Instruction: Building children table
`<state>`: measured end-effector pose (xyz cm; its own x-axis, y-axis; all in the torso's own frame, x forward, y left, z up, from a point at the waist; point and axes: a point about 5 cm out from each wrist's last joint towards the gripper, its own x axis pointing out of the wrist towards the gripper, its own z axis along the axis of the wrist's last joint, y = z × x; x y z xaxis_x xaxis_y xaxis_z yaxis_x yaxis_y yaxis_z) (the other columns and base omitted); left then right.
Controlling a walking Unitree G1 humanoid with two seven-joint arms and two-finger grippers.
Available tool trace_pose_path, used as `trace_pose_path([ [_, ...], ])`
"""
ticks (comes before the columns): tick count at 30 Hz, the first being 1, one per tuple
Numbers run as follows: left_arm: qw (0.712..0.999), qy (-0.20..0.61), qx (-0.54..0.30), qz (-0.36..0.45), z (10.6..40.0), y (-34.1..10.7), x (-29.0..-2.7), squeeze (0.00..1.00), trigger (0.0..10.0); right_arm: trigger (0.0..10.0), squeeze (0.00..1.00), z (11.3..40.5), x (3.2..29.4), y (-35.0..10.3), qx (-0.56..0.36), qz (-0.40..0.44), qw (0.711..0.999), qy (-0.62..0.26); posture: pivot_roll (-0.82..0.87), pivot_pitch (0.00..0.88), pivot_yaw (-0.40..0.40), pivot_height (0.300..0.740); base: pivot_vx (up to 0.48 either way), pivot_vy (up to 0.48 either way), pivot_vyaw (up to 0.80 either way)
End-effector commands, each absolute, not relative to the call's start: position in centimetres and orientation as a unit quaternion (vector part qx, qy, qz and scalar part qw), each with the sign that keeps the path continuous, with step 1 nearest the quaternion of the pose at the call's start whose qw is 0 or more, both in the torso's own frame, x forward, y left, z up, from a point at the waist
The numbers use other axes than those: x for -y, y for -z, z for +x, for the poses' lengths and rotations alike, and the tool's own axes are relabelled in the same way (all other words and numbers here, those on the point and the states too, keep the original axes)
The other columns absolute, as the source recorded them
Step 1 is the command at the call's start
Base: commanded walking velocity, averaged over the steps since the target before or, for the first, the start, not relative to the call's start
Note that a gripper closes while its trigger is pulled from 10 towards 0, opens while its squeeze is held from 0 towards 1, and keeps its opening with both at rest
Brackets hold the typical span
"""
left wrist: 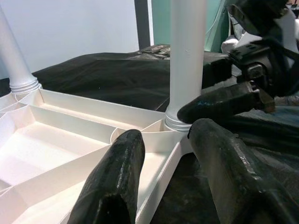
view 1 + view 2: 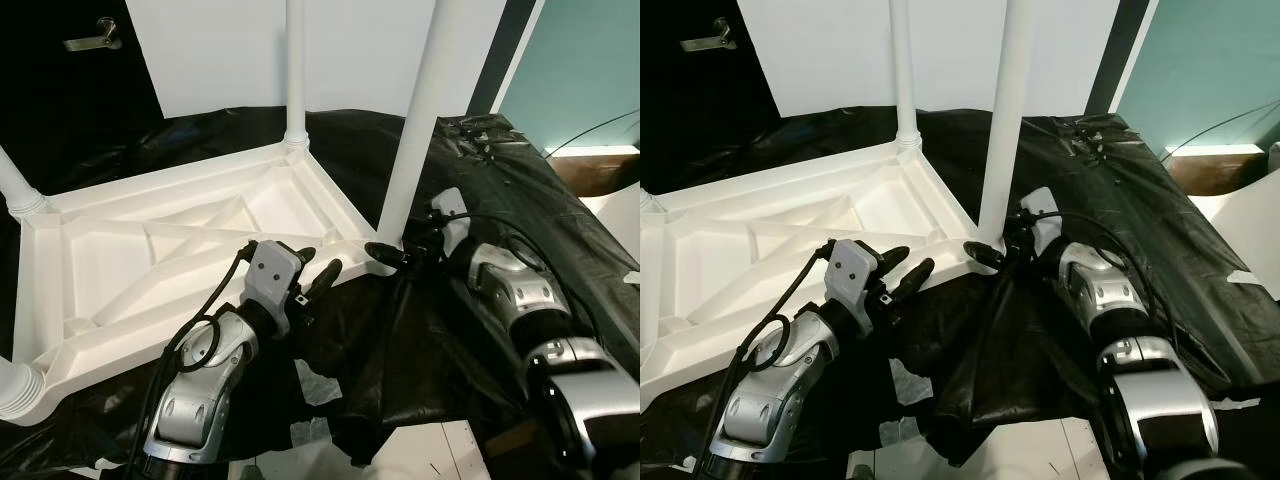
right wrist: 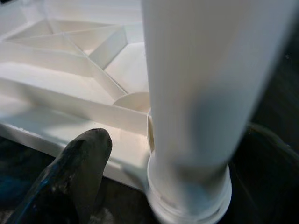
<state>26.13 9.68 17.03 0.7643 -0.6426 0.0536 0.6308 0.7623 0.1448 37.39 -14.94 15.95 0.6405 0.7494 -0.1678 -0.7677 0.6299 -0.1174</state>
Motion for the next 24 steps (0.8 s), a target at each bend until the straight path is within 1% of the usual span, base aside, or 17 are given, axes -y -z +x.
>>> trace_pose_path([
  [1, 0.947, 0.310, 0.055, 0.057, 26.4, -17.1, -9.9, 0.00, 10.0, 10.0, 0.00, 37.5, 14.8, -15.8, -0.059, -0.108, 0.892, -0.434, 0.13, 0.000, -0.071, 0.740, 0.000, 0.000, 0.00],
  [5, 0.949, 0.304, 0.059, 0.056, 26.5, -17.2, -10.0, 0.00, 10.0, 10.0, 0.00, 37.7, 14.6, -15.8, -0.066, -0.126, 0.888, -0.438, 0.14, 0.000, -0.082, 0.740, 0.000, 0.000, 0.00],
  [6, 0.951, 0.298, 0.062, 0.055, 26.6, -17.3, -10.1, 0.00, 10.0, 4.8, 0.00, 37.8, 14.6, -15.7, -0.070, -0.137, 0.887, -0.436, 0.15, 0.000, -0.084, 0.740, 0.000, 0.000, 0.00],
  [7, 0.951, 0.298, 0.062, 0.055, 26.6, -17.3, -10.1, 0.00, 10.0, 4.8, 0.00, 37.8, 14.6, -15.7, -0.070, -0.137, 0.887, -0.436, 0.15, 0.000, -0.084, 0.740, 0.000, 0.000, 0.00],
  [8, 0.951, 0.297, 0.063, 0.055, 26.6, -17.4, -10.2, 0.00, 10.0, 0.0, 0.00, 37.8, 14.6, -15.7, -0.071, -0.139, 0.887, -0.434, 0.15, 0.000, -0.084, 0.740, 0.000, 0.000, 0.00],
  [11, 0.952, 0.295, 0.064, 0.056, 26.6, -17.4, -10.3, 0.00, 10.0, 0.0, 0.00, 37.7, 14.7, -15.2, -0.079, -0.147, 0.886, -0.432, 0.15, 0.000, -0.083, 0.740, 0.000, 0.000, 0.00],
  [16, 0.952, 0.294, 0.063, 0.057, 26.6, -17.4, -10.4, 0.00, 10.0, 0.0, 0.00, 37.7, 15.1, -14.6, -0.089, -0.156, 0.892, -0.414, 0.15, 0.000, -0.080, 0.740, 0.000, 0.000, 0.00],
  [18, 0.952, 0.295, 0.062, 0.056, 26.5, -17.4, -10.4, 0.00, 10.0, 0.0, 0.00, 37.7, 15.7, -14.1, -0.099, -0.146, 0.903, -0.391, 0.14, 0.000, -0.071, 0.740, 0.000, 0.000, 0.00],
  [20, 0.952, 0.295, 0.062, 0.056, 26.5, -17.4, -10.4, 0.00, 10.0, 0.0, 0.00, 37.7, 15.7, -14.1, -0.099, -0.146, 0.903, -0.391, 0.14, 0.000, -0.071, 0.740, 0.000, 0.000, 0.00],
  [21, 0.952, 0.296, 0.061, 0.055, 26.4, -17.4, -10.4, 0.00, 10.0, 0.0, 0.00, 37.7, 15.9, -13.9, -0.104, -0.143, 0.908, -0.380, 0.14, 0.000, -0.071, 0.740, 0.000, 0.000, 0.00],
  [22, 0.951, 0.297, 0.060, 0.055, 26.4, -17.3, -10.4, 0.00, 10.0, 10.0, 0.00, 37.8, 16.2, -13.7, -0.109, -0.136, 0.919, -0.353, 0.13, 0.000, -0.063, 0.740, 0.000, 0.000, 0.00],
  [23, 0.951, 0.298, 0.059, 0.055, 26.3, -17.3, -10.4, 0.00, 10.0, 10.0, 0.00, 37.9, 16.3, -13.6, -0.112, -0.132, 0.926, -0.335, 0.13, 0.000, -0.060, 0.740, 0.000, 0.000, 0.00],
  [24, 0.951, 0.298, 0.059, 0.055, 26.3, -17.3, -10.4, 0.00, 10.0, 10.0, 0.00, 37.9, 16.3, -13.6, -0.112, -0.132, 0.926, -0.335, 0.13, 0.000, -0.060, 0.740, 0.000, 0.000, 0.00],
])
